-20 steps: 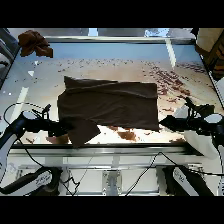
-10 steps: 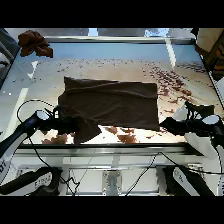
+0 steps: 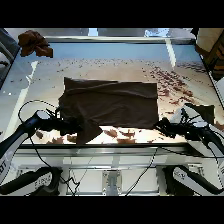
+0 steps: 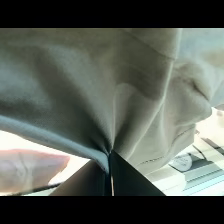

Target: Fold the shirts.

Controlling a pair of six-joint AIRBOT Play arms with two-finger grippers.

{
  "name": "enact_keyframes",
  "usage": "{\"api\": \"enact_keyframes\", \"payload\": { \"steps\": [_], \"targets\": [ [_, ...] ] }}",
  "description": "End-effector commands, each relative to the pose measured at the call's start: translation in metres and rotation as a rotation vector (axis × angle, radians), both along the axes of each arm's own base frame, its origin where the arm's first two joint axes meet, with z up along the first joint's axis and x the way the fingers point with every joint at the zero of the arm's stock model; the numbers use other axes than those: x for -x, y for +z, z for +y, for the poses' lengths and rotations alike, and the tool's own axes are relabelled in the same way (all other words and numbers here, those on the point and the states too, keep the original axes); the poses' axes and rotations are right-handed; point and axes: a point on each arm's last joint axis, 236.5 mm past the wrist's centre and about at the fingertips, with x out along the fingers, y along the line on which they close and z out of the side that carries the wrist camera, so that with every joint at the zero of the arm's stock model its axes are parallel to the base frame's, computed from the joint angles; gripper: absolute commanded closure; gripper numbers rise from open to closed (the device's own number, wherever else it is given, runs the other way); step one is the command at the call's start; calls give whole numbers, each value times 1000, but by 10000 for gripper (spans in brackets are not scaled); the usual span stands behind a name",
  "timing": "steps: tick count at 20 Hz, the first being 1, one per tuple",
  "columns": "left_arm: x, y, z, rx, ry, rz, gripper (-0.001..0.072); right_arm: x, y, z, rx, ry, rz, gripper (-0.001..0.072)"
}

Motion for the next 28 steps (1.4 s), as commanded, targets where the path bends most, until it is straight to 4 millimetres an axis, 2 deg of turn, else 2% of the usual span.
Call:
{"api": "enact_keyframes", "payload": {
  "steps": [1, 2, 4, 5, 7, 9, 11, 13, 14, 16, 19, 20, 22, 24, 28],
  "targets": [
    [-1, 3, -4, 18, 9, 2, 700, -11, -15, -10, 14, -78, 4, 305],
    [-1, 3, -4, 19, 9, 3, 700, -14, -16, -12, 13, -97, 0, 377],
    [-1, 3, -4, 19, 9, 3, 700, -21, -12, -12, 16, -89, -42, 627],
    [0, 3, -4, 20, 8, 5, 700, -25, -8, -10, 8, -80, -69, 678],
    [1, 3, -5, 23, 6, 8, 700, -27, -2, -4, -17, -59, -97, 678],
    [3, 10, -12, 62, 10, 22, 700, -25, 13, 5, -41, -7, -129, 679],
    [-1, 33, -22, 120, 16, -27, 700, -25, 41, 13, -38, 47, -210, 679],
    [0, 65, -28, 153, -7, -110, 701, -17, 76, 19, -18, 93, -291, 680],
    [10, 81, -29, 150, -49, -145, 700, -8, 91, 20, -10, 102, -306, 680],
    [38, 98, -16, 77, -99, -151, 700, 24, 109, 17, 40, 129, -290, 679],
    [79, 109, 21, -109, -77, -128, 701, 78, 110, -7, 206, 121, -194, 680],
    [92, 115, 30, -151, -59, -130, 701, 87, 112, -16, 269, 77, -181, 681],
    [105, 130, 38, -178, -2, -180, 702, 100, 118, -19, 340, 89, -196, 682],
    [89, 150, 38, -154, 103, -293, 702, 103, 125, -26, 387, 96, -187, 682],
    [14, 189, 49, -163, 206, -540, 703, 58, 162, -58, 476, -2, -331, 682]
  ]
}}
